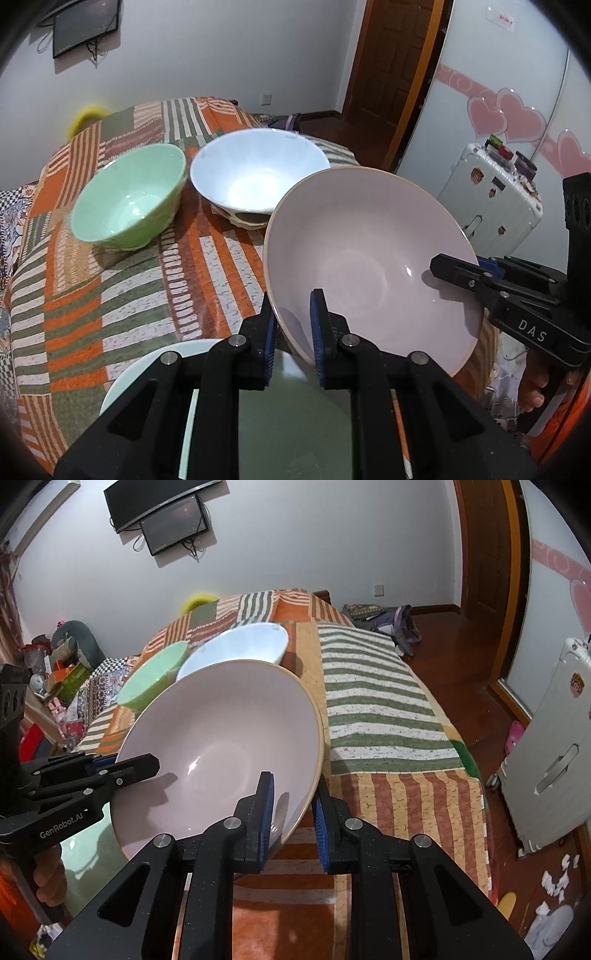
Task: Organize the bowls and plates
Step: 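Grip the pale pink bowl rim with both grippers and lift it, then carry the pale pink bowl beside the plate stack and lower it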
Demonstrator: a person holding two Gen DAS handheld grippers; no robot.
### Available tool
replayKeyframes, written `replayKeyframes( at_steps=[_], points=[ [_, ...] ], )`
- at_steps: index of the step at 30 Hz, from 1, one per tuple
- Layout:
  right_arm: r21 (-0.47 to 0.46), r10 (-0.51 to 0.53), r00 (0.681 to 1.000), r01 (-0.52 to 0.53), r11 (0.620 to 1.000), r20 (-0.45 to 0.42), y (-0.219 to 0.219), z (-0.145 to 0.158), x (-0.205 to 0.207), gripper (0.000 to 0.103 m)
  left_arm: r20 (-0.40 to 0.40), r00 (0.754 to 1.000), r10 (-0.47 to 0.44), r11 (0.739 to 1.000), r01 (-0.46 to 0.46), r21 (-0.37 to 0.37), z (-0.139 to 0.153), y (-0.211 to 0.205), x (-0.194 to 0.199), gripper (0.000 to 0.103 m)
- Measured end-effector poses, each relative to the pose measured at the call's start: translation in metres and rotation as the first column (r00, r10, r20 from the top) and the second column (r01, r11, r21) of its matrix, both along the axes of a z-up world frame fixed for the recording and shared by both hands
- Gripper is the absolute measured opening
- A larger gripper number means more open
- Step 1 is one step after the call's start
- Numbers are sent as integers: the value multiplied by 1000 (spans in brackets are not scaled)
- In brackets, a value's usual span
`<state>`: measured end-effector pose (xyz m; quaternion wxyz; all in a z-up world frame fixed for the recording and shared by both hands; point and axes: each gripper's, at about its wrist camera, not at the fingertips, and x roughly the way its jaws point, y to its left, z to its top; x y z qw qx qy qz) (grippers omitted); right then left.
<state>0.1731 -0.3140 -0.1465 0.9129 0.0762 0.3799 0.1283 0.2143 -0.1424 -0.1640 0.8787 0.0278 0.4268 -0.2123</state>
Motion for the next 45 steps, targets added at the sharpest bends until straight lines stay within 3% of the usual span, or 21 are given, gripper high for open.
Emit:
replayKeyframes(
  at_steps=[6,24,36,45],
  points=[
    [-2,28,998,-28,1000,48,14,18,-10,18,60,998,32,999,-32,-8,24,18,-20,17],
    [-32,179,975,-176,984,133,89,50,-38,18,140,971,196,980,-191,-47,67,110,-91,17],
    [-60,316,939,-311,949,135,155,50,-43,18,152,933,326,945,-321,-55,70,183,-132,17],
    [-75,416,904,-410,909,94,207,36,-49,18,117,900,420,907,-417,-52,51,234,-150,17]
  ],
)
